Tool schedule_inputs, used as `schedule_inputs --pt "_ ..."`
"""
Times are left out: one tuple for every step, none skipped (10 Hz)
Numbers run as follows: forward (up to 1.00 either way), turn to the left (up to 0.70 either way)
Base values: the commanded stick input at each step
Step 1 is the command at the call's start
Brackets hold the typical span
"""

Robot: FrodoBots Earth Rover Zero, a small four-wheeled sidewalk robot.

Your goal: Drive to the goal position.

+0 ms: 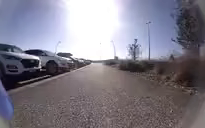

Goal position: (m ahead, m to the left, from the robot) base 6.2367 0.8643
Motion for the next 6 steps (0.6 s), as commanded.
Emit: schedule_inputs --pt "1.0 0.0" --pt "1.0 0.0" --pt "1.0 0.0" --pt "1.0 0.0" --pt "1.0 0.0" --pt "1.0 0.0"
